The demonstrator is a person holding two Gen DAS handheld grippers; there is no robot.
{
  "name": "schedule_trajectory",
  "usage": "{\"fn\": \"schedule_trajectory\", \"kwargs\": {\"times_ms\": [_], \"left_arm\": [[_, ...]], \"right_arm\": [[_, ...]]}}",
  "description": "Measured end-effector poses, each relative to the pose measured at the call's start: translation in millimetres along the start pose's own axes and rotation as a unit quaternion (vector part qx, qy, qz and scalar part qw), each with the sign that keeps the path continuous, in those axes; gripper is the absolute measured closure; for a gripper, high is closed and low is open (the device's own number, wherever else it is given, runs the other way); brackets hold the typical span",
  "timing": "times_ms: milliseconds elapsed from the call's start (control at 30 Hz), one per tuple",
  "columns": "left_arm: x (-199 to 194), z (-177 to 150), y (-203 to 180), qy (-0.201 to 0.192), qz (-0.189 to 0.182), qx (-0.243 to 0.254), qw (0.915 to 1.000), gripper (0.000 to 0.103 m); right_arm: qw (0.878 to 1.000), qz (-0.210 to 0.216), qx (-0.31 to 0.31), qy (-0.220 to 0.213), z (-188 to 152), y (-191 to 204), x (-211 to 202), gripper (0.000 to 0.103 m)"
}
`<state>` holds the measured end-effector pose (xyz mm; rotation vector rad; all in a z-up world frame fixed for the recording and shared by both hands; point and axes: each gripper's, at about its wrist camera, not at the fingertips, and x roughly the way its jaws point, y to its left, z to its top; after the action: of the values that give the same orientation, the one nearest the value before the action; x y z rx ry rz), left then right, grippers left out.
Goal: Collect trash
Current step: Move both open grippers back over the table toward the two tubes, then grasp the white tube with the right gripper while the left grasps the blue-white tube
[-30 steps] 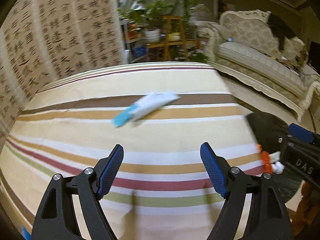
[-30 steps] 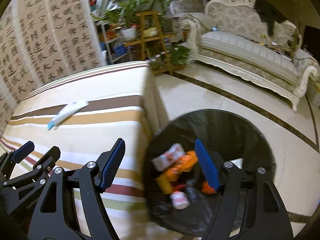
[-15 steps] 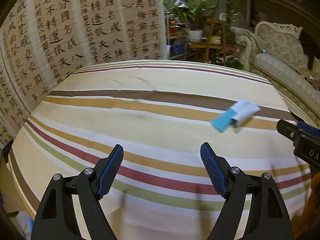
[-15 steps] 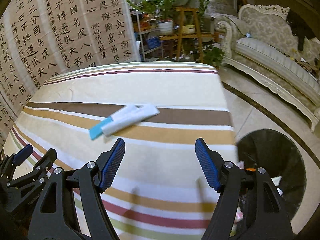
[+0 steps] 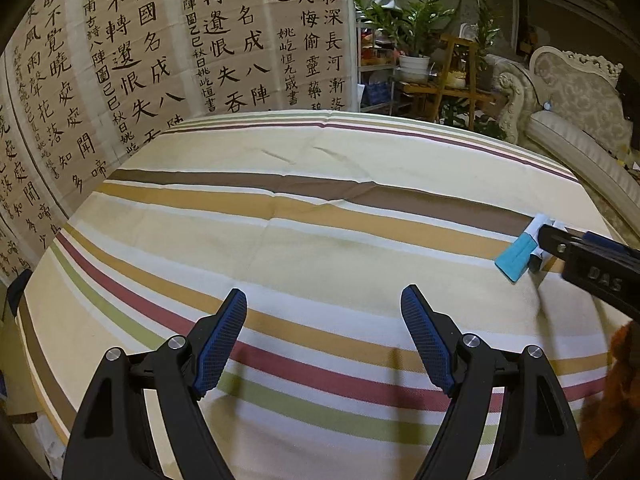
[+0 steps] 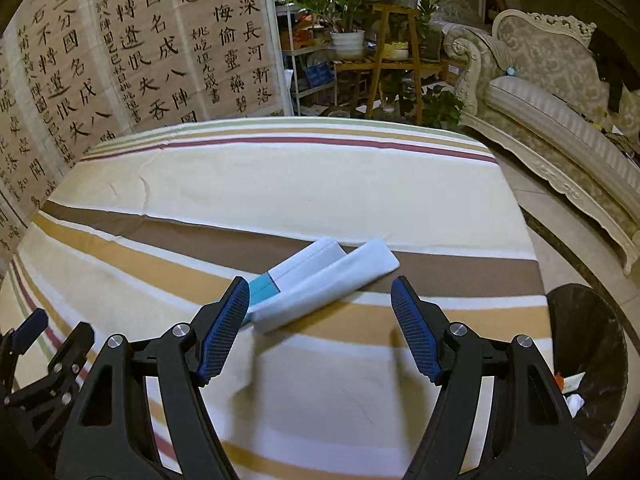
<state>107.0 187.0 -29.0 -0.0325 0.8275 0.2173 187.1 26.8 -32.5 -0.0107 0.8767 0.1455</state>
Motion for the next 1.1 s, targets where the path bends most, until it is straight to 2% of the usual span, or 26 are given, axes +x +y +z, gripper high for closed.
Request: {"fn": "schedule_trajectory", "kwargs": {"times_ms": [200,533,733,833,867,933,1100], "left_arm": [[3,0,-2,0.005,-0.01,0.003,0.9999,0.026],[1,3,-13,0.006,-0.024,0.01,0.9996,0.026],[1,5,-26,0.005,-0.032,0.02,0.9993,0.026],[2,6,-32,0.006,-0.035,0.025,0.999,0.026],[2,7,-34,0.006,-0.037,0.027,0.9989,0.026],[3,9,-37,0.006,-0.039,0.031,0.9988,0.026],[5,12,-51,0.007,-0.047,0.044,0.9979,0.026]], "right_arm": [[1.0,-0.013,0.004,0.019,-8,-9,7,0.032],[0.999,-0.03,0.023,0.023,-13,-36,2,0.032],[0.999,-0.026,0.017,0.019,-11,-35,2,0.032],[1.0,-0.023,0.009,0.017,-10,-32,3,0.039],[1.0,-0.021,0.008,0.02,-9,-32,4,0.046],[1.0,-0.021,0.005,0.02,-10,-33,5,0.049],[1.0,-0.025,0.002,0.017,-13,-41,2,0.073]]}}
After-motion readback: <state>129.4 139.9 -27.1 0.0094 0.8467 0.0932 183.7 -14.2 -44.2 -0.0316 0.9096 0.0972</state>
